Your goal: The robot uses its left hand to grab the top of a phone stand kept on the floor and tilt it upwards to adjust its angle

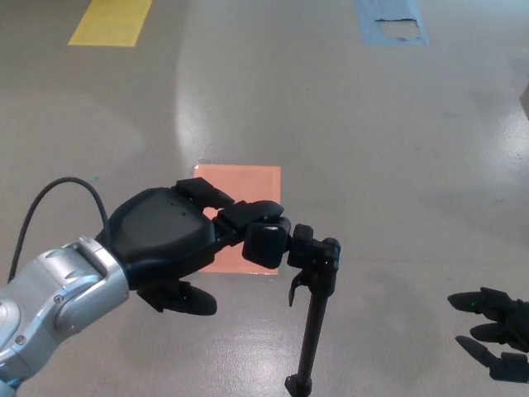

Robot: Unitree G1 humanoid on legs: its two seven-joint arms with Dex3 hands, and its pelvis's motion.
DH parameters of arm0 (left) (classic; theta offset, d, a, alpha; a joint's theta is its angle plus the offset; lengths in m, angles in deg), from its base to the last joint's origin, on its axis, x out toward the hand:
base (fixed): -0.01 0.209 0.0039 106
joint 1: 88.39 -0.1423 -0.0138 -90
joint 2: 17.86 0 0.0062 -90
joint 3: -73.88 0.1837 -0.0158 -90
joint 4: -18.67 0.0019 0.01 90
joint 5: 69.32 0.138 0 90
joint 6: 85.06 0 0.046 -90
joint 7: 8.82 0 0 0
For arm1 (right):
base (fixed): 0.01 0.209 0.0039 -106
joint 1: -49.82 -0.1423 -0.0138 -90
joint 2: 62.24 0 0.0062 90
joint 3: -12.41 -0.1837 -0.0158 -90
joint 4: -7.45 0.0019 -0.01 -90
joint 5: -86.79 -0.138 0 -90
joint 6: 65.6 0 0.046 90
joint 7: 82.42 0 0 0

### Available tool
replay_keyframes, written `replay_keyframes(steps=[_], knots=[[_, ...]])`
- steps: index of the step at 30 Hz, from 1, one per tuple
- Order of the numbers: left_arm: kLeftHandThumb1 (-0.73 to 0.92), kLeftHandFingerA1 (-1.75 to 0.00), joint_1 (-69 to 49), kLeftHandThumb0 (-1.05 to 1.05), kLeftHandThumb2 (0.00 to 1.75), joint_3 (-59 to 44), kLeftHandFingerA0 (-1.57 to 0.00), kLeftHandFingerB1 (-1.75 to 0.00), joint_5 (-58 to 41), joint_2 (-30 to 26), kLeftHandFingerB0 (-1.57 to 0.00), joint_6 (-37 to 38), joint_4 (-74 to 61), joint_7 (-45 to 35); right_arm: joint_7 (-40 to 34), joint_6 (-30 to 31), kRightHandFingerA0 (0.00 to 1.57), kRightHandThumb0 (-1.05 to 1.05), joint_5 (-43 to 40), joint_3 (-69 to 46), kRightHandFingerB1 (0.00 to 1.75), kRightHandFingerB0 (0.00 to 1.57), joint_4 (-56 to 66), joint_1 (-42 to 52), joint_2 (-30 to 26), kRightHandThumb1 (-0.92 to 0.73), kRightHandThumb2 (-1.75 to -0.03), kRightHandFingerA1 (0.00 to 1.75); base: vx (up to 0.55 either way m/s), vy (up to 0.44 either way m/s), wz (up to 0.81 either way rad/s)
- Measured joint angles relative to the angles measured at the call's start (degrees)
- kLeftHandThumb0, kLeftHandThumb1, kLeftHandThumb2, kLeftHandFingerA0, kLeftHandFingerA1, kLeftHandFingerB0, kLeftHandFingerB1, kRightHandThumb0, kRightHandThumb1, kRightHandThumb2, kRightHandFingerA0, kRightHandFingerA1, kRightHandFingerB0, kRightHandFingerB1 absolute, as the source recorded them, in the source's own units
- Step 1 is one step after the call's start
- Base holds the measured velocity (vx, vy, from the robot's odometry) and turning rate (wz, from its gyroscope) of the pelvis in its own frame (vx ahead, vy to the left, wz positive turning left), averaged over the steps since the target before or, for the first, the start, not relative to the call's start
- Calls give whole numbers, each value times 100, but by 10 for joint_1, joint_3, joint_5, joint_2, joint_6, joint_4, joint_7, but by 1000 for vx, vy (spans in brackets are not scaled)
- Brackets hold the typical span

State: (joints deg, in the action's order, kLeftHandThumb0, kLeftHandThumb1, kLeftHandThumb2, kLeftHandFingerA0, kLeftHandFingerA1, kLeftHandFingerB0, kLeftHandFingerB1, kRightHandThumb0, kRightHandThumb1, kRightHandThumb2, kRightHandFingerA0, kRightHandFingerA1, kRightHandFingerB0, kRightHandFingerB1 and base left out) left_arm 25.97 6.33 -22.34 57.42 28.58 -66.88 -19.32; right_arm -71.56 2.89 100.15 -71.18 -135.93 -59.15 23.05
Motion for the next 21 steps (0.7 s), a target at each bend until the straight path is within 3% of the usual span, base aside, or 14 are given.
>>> replay_keyframes(steps=[3, 4, 8, 9, 12, 13, 17, 18, 21], knots=[[64, -32, 0, -67, 59, 1, -26, -24, 1, 0, -1, 0, 0, 1, 1, 1, 34, -69, 0, 0, 35, 31, 0, -3, 0, -72, -64, 41, 0, 0, 0], [53, -44, 0, -73, 85, 1, -19, -16, 2, 0, -1, 0, 0, 1, 1, 1, 34, -67, 0, 0, 34, 31, 0, -4, 0, -73, -61, 41, 0, 0, 0], [54, -44, 0, -73, 85, 2, -19, -16, 3, 0, -1, 0, 3, 1, 4, 8, 34, -69, 0, 1, 35, 31, 1, -11, 0, -72, -64, 41, 0, 0, 0], [67, -31, 0, -67, 61, 2, -25, -20, 3, 0, -1, 0, 4, 1, 4, 9, 33, -70, 0, 1, 35, 32, 1, -12, 0, -72, -64, 41, 0, 0, 0], [66, -32, 0, -67, 61, 5, -26, -20, 5, 0, -1, 0, 5, 1, 6, 11, 34, -66, 0, 2, 34, 32, 1, -14, -1, -72, -61, 41, 0, 0, 0], [54, -44, 0, -71, 87, 6, -18, -18, 5, 0, 0, 0, 5, 1, 7, 12, 34, -66, 0, 2, 34, 32, 1, -15, -1, -71, -61, 41, 0, 0, 0], [52, -44, 0, -70, 85, 9, -19, -18, 13, 0, 0, 0, 6, 1, 11, 16, 33, -67, -1, 3, 34, 32, 1, -16, -1, -71, -61, 41, 0, 0, 0], [65, -31, 0, -67, 60, 9, -25, -20, 14, 0, 0, 0, 6, 1, 12, 17, 33, -67, -1, 3, 34, 32, 1, -16, -1, -72, -61, 41, 0, 0, 0], [64, -31, -2, -66, 59, 9, -26, -21, 16, 0, 0, 0, 6, 1, 13, 19, 34, -68, -1, 3, 34, 32, 1, -17, -1, -72, -63, 41, 0, 0, 0]])
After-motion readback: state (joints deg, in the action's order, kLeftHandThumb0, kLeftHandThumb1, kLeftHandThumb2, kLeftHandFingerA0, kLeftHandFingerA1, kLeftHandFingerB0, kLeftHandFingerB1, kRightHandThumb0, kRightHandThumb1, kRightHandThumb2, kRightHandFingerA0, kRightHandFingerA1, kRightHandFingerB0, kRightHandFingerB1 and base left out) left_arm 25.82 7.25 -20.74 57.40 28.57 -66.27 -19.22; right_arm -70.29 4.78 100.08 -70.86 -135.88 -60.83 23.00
